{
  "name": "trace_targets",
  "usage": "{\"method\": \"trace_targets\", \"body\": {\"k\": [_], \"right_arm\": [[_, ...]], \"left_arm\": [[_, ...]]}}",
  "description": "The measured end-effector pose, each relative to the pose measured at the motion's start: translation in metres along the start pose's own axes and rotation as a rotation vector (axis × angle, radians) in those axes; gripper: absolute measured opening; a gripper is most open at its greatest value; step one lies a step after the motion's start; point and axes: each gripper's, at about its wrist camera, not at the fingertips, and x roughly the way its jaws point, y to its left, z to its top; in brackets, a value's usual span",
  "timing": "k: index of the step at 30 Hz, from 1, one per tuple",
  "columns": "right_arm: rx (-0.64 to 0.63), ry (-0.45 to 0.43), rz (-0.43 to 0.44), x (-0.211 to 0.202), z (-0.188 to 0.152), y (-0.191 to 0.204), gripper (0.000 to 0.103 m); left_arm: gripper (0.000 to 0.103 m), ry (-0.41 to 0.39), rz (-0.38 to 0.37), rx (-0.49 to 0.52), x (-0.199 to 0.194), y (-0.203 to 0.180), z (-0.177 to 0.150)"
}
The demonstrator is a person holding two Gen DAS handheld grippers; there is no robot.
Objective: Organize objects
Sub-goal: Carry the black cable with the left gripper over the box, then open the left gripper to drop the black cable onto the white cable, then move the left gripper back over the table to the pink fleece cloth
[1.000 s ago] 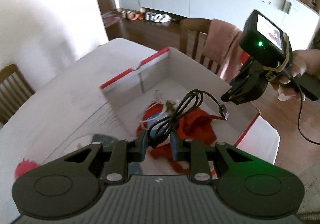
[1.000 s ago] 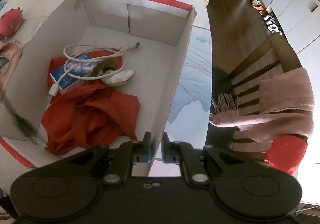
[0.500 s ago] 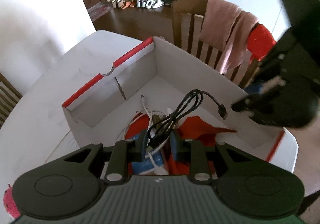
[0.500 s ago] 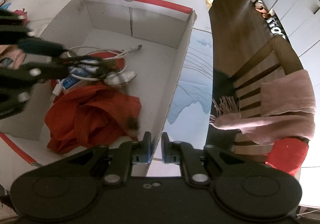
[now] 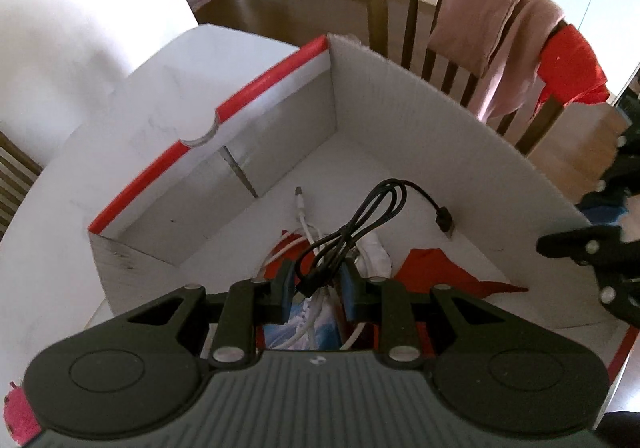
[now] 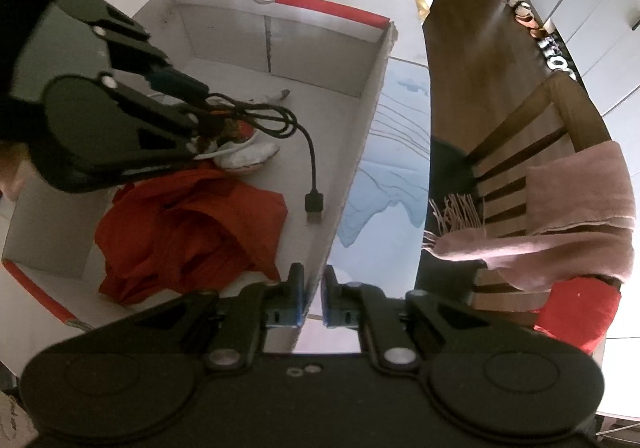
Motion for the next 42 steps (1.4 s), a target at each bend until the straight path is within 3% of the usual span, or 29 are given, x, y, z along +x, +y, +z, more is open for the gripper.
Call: {"method": "trace_targets", "body": {"k": [8, 11, 12, 13, 31, 42], "right_arm": [[-0.001, -0.002, 0.005, -0.001, -0.001, -0.001, 0.007], [-0.001, -0.002, 0.007, 0.000, 0.000, -0.001, 0.007], [-0.002, -0.002, 0.007, 0.000, 0.000, -0.001, 0.007], [-0.002, -0.001, 0.007, 0.000, 0.000, -0.001, 0.007], [0.004, 0.010, -0.022, 0.002, 0.003, 0.000, 0.007], [0.023, 0.013, -0.023, 0.000, 0.003, -0.001, 0.007]], "left_arm": [[0.025, 0.017, 0.001, -0.014, 0.005, 0.002, 0.002], [0.047, 0.005, -0.010, -0.017, 0.003, 0.002, 0.001], [0.066, -0.007, -0.015, -0.018, 0.000, 0.002, -0.001], [0.073, -0.024, -0.024, -0.019, -0.004, 0.002, -0.002], [0.073, -0.132, -0.066, -0.084, -0.084, 0.032, -0.042], [0.073, -0.193, -0.044, -0.142, -0.146, 0.068, -0.090]]}}
